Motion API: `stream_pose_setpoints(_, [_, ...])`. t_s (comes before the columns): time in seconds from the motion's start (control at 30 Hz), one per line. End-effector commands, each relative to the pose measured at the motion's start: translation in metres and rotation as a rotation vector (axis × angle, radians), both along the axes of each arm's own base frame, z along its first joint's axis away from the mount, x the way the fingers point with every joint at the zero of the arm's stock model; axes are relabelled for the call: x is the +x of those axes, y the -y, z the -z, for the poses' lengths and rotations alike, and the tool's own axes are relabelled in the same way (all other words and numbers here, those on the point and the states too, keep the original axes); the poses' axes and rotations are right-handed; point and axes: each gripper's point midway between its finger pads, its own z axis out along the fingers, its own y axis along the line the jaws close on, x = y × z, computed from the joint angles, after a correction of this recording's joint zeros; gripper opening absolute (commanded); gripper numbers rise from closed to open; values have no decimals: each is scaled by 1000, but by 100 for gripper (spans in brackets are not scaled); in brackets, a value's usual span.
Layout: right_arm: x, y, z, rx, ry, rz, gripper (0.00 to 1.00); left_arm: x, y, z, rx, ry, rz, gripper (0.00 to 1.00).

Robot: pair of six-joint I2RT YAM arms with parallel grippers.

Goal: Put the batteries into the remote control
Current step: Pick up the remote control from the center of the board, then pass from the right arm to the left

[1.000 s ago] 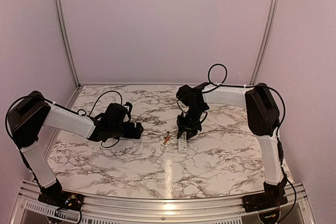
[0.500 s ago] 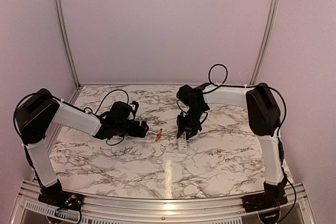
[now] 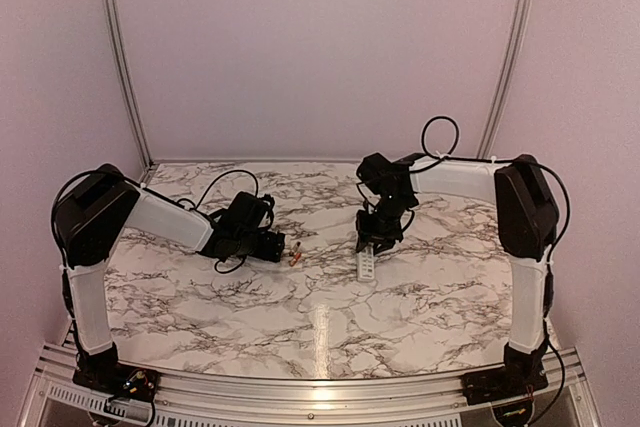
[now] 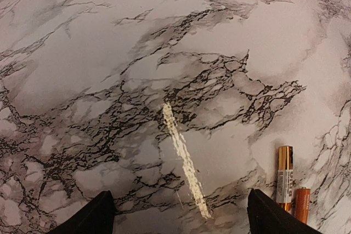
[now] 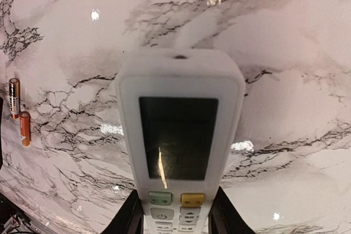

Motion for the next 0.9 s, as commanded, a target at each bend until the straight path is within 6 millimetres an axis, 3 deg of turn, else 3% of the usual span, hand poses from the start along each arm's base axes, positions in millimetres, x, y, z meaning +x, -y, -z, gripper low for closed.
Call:
stream_pose_setpoints(0.0, [16, 6, -18, 6, 96, -2, 0, -5, -6, 18, 106, -31, 6, 87])
stream_pose_setpoints(0.3, [23, 0, -37, 57, 168, -49, 0, -6, 2, 14, 79, -36, 34, 88])
stream_pose_setpoints(0.5, [28, -3, -62, 155, 247, -84, 0, -1, -2, 3, 87, -23, -2, 90])
stream_pose_setpoints(0.67, [31, -10, -91, 311, 347, -131, 0, 5, -19, -28, 100, 17, -63, 98])
stream_pose_setpoints(0.87, [24, -36, -162, 594, 549, -264, 0, 0, -50, -105, 47, 148, -128, 99])
